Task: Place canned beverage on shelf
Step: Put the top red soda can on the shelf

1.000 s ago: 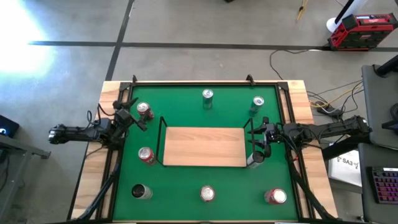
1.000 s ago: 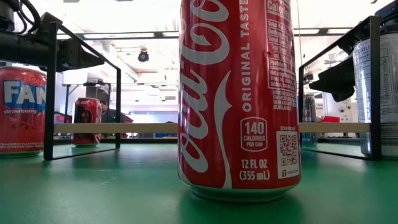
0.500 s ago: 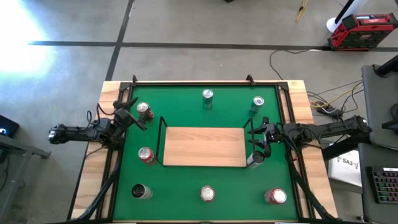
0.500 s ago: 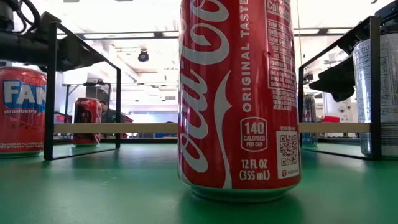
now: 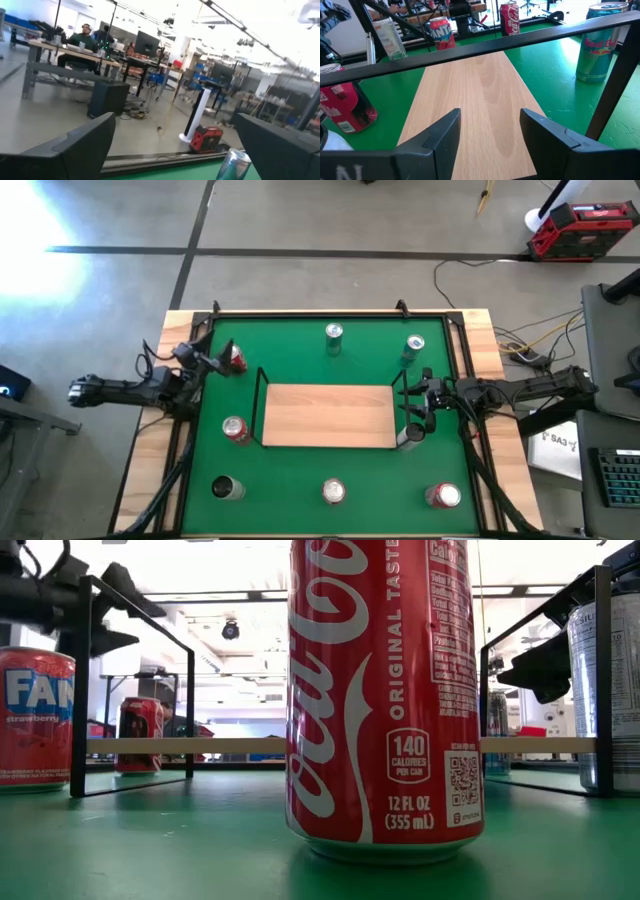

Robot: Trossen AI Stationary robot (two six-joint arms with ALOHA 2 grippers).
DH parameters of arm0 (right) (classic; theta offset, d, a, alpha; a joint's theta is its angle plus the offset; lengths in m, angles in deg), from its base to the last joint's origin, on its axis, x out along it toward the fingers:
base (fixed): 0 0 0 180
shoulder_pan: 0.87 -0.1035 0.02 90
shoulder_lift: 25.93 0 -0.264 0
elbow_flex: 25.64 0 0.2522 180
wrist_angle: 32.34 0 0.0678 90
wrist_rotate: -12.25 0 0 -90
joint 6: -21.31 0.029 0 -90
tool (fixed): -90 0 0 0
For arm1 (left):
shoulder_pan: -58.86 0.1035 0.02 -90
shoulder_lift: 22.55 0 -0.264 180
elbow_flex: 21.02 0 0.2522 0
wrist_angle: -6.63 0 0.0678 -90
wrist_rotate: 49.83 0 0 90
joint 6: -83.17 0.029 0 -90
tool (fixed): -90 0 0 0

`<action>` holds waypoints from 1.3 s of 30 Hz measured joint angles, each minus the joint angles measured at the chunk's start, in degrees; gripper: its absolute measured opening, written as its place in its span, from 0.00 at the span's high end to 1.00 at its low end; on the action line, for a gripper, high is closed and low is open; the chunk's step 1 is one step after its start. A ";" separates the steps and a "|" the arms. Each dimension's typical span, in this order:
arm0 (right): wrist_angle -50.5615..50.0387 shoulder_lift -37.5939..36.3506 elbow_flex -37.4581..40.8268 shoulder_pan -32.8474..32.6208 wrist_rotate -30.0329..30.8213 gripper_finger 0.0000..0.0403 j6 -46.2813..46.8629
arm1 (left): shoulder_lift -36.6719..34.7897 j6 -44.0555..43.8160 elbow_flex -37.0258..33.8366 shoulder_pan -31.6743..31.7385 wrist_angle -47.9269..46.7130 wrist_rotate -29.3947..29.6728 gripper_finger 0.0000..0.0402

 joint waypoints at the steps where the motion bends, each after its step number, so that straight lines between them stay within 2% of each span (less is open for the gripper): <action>1: 0.00 0.00 0.01 0.00 0.00 0.51 0.00 | 1.94 0.11 2.07 0.00 -0.91 0.12 0.02; 4: 0.00 -0.01 0.02 0.01 0.00 0.51 0.00 | 8.67 -1.72 9.05 0.00 -6.80 1.81 0.02; 6: 0.00 -0.01 0.00 0.01 0.00 0.51 0.00 | 13.43 -7.21 14.22 0.00 -13.40 4.23 0.01; 8: 0.00 -0.01 0.00 0.00 0.00 0.51 0.00 | 17.94 -17.63 19.42 0.00 -23.20 6.98 0.01; 12: 0.00 -0.01 0.00 0.01 0.00 0.51 0.00 | 26.10 -47.62 29.38 0.38 -51.21 7.95 0.01; 13: 0.00 -0.01 0.00 0.01 0.00 0.51 0.00 | 27.90 -55.41 31.63 0.61 -58.44 7.13 0.01; 16: 0.00 -0.01 0.02 -0.01 0.00 0.51 0.00 | 33.19 -78.73 38.00 1.74 -76.45 -0.76 0.01; 18: 0.00 -0.01 0.01 0.01 0.00 0.51 0.00 | 36.92 -88.84 41.58 3.09 -84.28 -6.19 0.00; 20: 0.00 -0.01 0.00 -0.01 0.00 0.51 0.00 | 40.42 -96.08 44.93 4.93 -87.84 -10.89 0.00; 26: 0.00 -0.01 0.01 0.00 0.00 0.51 0.00 | 49.76 -107.82 54.69 13.38 -96.64 -26.69 0.00; 30: 0.00 -0.01 0.00 0.01 0.00 0.51 0.00 | 54.42 -110.66 59.41 20.03 -102.90 -38.28 0.00; 39: 0.00 -0.01 0.01 0.00 0.00 0.51 0.00 | 58.64 -108.24 60.82 31.94 -104.87 -47.66 0.00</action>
